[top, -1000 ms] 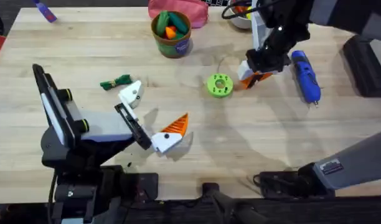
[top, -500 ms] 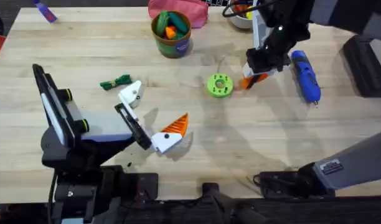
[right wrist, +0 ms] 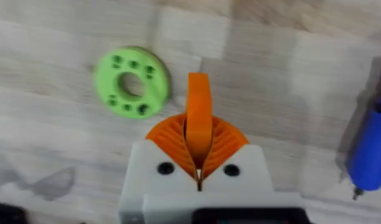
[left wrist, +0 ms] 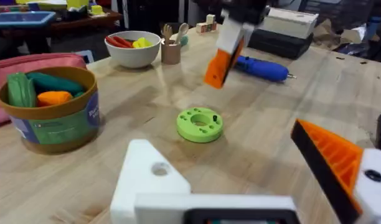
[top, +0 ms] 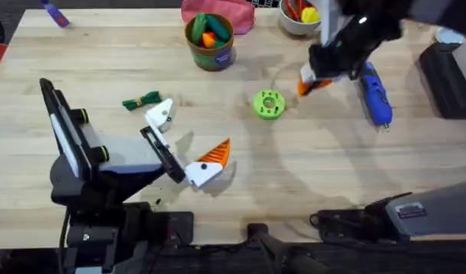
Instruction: Pick up the gripper from the table and insert it into the empty holder that is missing its gripper. Then pick up a screw, insert it into the mounting hole, and use the screwdriver to tighten it. Finally, clean up the table by picking up the vegetable and placing it into the bucket.
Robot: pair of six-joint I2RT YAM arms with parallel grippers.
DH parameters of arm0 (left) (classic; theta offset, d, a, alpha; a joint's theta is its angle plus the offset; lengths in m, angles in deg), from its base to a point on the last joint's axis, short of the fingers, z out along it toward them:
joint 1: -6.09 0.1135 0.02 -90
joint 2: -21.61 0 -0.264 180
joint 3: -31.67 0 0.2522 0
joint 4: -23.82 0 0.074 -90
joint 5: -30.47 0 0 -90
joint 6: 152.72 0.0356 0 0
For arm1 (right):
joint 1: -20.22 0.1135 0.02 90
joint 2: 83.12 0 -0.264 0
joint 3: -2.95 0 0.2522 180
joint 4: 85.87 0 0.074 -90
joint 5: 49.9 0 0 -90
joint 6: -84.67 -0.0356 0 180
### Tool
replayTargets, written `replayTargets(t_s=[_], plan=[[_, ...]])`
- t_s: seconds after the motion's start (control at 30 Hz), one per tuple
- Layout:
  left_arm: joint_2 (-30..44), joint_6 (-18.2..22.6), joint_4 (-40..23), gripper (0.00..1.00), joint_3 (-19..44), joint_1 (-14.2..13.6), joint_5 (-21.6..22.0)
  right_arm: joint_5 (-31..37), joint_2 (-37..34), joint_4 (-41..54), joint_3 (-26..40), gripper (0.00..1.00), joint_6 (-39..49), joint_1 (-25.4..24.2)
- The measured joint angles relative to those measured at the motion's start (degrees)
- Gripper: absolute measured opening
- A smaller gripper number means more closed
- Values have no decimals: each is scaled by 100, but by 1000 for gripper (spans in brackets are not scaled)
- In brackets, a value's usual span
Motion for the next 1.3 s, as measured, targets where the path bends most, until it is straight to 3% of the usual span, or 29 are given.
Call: replayTargets(t_s=[0.17,0.4,0.57,0.6,0.73,0.8,0.83,1.0,1.3], plan=[[0,0,0,987,0,0,0,-921,779,-290,52,9,-65,-7],[0,-2,0,987,-2,0,0,-2759,1495,-1227,-1,9,-130,-7],[0,0,0,988,-2,0,0,-4385,1778,-1836,-363,9,-165,-11],[0,-1,0,986,-2,0,-1,-5316,1786,-1920,-663,9,-199,-21],[0,0,0,988,0,0,0,-5933,1786,-2305,-1047,9,-390,-33],[0,-1,0,988,-2,0,0,-6249,1768,-2605,-1260,9,-511,-40],[0,0,0,987,-2,0,-1,-6906,1598,-3260,-1605,9,-841,-42],[0,0,0,988,-2,0,0,-7667,1018,-3722,-1690,9,-1213,-4],[0,0,0,988,0,0,0,-8290,-60,-4507,-1707,9,-1547,503]])
